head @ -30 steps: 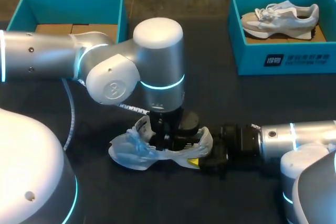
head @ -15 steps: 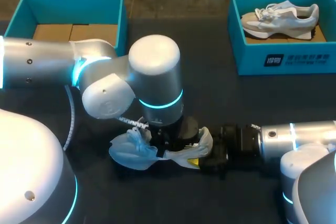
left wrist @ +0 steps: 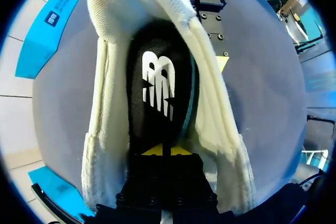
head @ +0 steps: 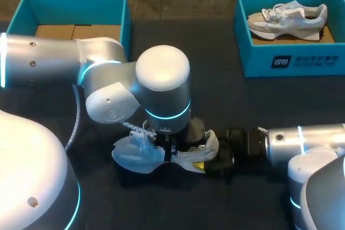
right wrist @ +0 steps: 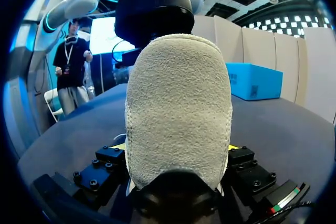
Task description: Take the shoe out of the shoebox, open the shoe tongue, remove and reinsert the insole, then place the shoe into the shoebox
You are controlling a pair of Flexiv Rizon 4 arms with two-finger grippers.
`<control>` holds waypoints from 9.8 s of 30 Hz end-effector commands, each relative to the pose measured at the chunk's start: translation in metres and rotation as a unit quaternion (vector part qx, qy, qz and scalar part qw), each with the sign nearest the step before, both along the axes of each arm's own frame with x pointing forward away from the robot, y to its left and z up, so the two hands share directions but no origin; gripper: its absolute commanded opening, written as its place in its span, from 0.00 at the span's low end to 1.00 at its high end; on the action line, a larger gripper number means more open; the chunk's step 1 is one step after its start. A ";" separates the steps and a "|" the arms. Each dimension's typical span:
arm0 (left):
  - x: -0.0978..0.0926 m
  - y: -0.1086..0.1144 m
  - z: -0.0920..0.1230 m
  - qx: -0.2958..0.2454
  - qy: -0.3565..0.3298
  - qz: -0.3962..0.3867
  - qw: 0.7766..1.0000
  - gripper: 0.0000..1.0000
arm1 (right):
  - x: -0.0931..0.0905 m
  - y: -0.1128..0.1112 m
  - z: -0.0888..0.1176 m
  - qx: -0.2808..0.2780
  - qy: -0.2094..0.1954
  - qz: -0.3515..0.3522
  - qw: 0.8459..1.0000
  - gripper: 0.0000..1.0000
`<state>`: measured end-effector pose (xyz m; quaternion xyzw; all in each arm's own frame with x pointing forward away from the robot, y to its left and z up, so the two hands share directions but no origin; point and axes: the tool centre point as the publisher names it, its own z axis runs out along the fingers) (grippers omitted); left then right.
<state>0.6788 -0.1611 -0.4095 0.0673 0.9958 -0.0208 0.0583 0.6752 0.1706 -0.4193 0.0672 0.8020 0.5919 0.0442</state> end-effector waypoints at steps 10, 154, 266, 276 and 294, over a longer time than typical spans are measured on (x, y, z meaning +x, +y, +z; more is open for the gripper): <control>-0.015 0.011 0.037 -0.093 0.048 0.001 0.995 0.00 | -0.001 0.002 0.001 -0.002 0.000 0.001 1.000 0.00; -0.022 -0.042 0.080 -0.037 -0.172 -0.208 0.962 0.47 | -0.001 0.002 0.001 -0.002 0.000 0.001 1.000 0.00; 0.006 -0.071 0.111 -0.260 -0.235 0.117 0.929 0.00 | -0.001 0.002 0.001 -0.002 0.000 0.001 1.000 0.00; 0.002 -0.097 0.102 -0.254 -0.208 0.095 0.940 0.00 | -0.001 0.002 0.001 -0.002 0.000 0.001 1.000 0.00; -0.013 -0.086 0.098 -0.264 -0.183 0.066 0.945 0.43 | -0.001 0.002 0.001 -0.002 0.000 0.001 1.000 0.00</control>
